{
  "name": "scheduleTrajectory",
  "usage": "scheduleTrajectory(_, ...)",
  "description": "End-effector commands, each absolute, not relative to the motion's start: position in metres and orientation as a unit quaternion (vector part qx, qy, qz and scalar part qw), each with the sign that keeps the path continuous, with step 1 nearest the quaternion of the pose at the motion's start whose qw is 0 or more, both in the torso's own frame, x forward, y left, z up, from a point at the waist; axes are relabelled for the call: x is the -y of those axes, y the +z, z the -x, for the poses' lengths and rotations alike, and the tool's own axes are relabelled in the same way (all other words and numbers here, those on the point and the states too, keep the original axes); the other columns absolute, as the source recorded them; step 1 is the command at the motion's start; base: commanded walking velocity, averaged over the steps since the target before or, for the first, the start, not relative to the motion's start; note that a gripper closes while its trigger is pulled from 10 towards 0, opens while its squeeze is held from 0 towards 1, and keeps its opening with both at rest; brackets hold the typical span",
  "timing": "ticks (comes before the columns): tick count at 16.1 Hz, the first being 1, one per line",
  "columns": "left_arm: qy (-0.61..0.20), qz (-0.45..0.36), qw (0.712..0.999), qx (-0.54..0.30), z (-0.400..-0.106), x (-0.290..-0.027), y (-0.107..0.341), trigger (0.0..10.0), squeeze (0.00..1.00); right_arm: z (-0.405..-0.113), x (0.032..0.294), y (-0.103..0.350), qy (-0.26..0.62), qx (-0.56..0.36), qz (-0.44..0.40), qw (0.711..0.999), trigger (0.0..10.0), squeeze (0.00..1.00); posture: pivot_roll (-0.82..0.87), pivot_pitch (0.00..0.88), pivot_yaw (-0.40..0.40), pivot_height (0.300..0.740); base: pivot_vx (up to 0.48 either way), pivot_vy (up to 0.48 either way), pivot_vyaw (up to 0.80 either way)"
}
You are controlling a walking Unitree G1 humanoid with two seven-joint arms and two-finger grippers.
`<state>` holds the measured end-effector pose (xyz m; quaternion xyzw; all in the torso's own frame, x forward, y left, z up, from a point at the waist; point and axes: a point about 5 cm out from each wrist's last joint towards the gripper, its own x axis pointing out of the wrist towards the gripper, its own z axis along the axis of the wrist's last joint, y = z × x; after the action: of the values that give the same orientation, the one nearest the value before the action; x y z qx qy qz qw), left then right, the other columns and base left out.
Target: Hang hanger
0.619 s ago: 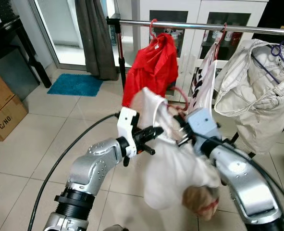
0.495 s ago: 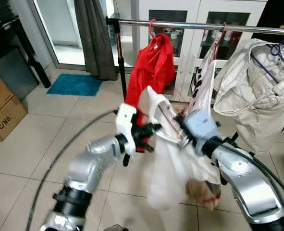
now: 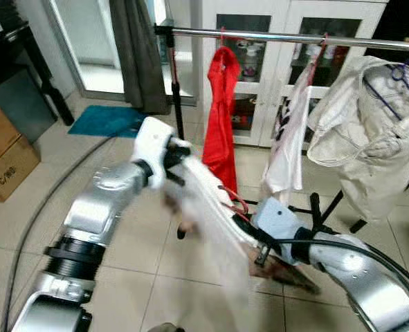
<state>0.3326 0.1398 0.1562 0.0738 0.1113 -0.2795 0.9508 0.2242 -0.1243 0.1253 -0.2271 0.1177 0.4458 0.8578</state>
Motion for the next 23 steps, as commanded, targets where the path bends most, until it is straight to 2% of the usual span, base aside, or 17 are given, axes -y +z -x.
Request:
scheduleTrajectory(1,-0.163,-0.121,0.976,-0.083,-0.347,-0.178,0.173,0.0,0.00,-0.212,0.133,0.122,0.475,-0.143,0.192,0.846,0.0,0.00,-0.14,0.000,0.052,0.740,0.000,0.000,0.00)
scheduleTrajectory(4,-0.072,-0.158,0.981,-0.086,-0.354,-0.210,0.166,0.0,0.00,-0.195,0.136,0.135,0.519,-0.132,0.101,0.838,0.0,0.00,-0.15,0.000,0.061,0.740,0.000,0.000,0.00)
scheduleTrajectory(6,-0.065,-0.147,0.983,-0.094,-0.354,-0.213,0.156,0.0,0.00,-0.193,0.136,0.140,0.524,-0.119,0.063,0.841,0.0,0.00,-0.15,0.000,0.063,0.740,0.000,0.000,0.00)
scheduleTrajectory(9,-0.105,-0.108,0.982,-0.117,-0.349,-0.196,0.134,0.0,0.00,-0.198,0.133,0.154,0.508,-0.070,-0.022,0.858,0.0,0.00,-0.15,0.000,0.068,0.740,0.000,0.000,0.00)
scheduleTrajectory(10,-0.178,-0.087,0.971,-0.134,-0.343,-0.173,0.122,0.0,0.00,-0.204,0.125,0.162,0.489,-0.040,-0.062,0.869,0.0,0.00,-0.15,0.000,0.067,0.740,0.000,0.000,0.00)
scheduleTrajectory(12,-0.265,-0.076,0.951,-0.143,-0.332,-0.147,0.114,0.0,0.00,-0.216,0.117,0.166,0.449,-0.022,-0.095,0.888,0.0,0.00,-0.15,0.000,0.068,0.740,0.000,0.000,0.00)
scheduleTrajectory(13,-0.332,-0.071,0.930,-0.143,-0.321,-0.123,0.110,0.0,0.00,-0.229,0.113,0.166,0.396,-0.012,-0.112,0.911,0.0,0.00,-0.14,0.000,0.065,0.740,0.000,0.000,0.00)
scheduleTrajectory(15,-0.422,-0.064,0.896,-0.127,-0.305,-0.095,0.114,0.0,0.00,-0.251,0.118,0.161,0.292,-0.015,-0.121,0.949,0.0,0.00,-0.14,0.000,0.066,0.740,0.000,0.000,0.00)
scheduleTrajectory(16,-0.511,-0.052,0.852,-0.102,-0.286,-0.072,0.123,0.0,0.00,-0.264,0.125,0.154,0.226,-0.031,-0.115,0.967,0.0,0.00,-0.14,0.000,0.065,0.740,0.000,0.000,0.00)
scheduleTrajectory(18,-0.580,-0.028,0.810,-0.086,-0.270,-0.060,0.133,0.0,0.00,-0.271,0.129,0.150,0.199,-0.041,-0.080,0.976,0.0,0.00,-0.14,0.000,0.066,0.740,0.000,0.000,0.00)
scheduleTrajectory(19,-0.634,-0.003,0.768,-0.087,-0.255,-0.054,0.143,0.0,0.00,-0.280,0.135,0.149,0.171,-0.040,-0.064,0.982,0.0,0.00,-0.13,0.000,0.068,0.740,0.000,0.000,0.00)
scheduleTrajectory(20,-0.666,-0.002,0.740,-0.096,-0.244,-0.052,0.147,0.0,0.00,-0.290,0.144,0.152,0.128,-0.025,-0.074,0.989,0.0,0.00,-0.13,0.000,0.067,0.740,0.000,0.000,0.00)
scheduleTrajectory(21,-0.666,-0.015,0.739,-0.101,-0.242,-0.054,0.146,0.0,0.00,-0.294,0.149,0.155,0.103,-0.010,-0.095,0.990,0.0,0.00,-0.13,0.000,0.066,0.740,0.000,0.000,0.00)
scheduleTrajectory(23,-0.635,-0.036,0.762,-0.121,-0.244,-0.067,0.137,0.0,0.00,-0.298,0.165,0.162,0.039,0.030,-0.138,0.989,0.0,0.00,-0.13,0.000,0.066,0.740,0.000,0.000,0.00)
